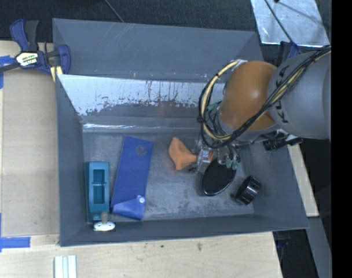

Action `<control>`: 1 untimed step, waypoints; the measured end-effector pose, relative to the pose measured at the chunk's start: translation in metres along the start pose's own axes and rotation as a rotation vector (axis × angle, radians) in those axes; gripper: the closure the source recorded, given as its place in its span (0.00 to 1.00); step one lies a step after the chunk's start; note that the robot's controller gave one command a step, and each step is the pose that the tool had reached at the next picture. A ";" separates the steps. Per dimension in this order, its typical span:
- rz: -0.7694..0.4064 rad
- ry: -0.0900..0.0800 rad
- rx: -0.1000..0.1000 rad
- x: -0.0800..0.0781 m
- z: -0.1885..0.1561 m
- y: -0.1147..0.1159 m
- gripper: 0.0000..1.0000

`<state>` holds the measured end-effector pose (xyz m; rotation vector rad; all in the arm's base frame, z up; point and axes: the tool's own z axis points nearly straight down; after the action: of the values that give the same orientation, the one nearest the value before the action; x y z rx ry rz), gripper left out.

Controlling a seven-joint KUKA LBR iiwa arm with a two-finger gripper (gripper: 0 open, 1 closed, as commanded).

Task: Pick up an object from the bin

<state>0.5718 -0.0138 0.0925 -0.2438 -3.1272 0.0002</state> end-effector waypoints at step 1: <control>0.000 -0.005 0.000 -0.001 -0.019 0.000 1.00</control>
Offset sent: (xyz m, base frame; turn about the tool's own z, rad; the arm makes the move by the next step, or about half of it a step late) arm -0.0001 0.0002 0.0279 0.0000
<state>0.5732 -0.0140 0.1112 -0.2437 -3.1321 0.0000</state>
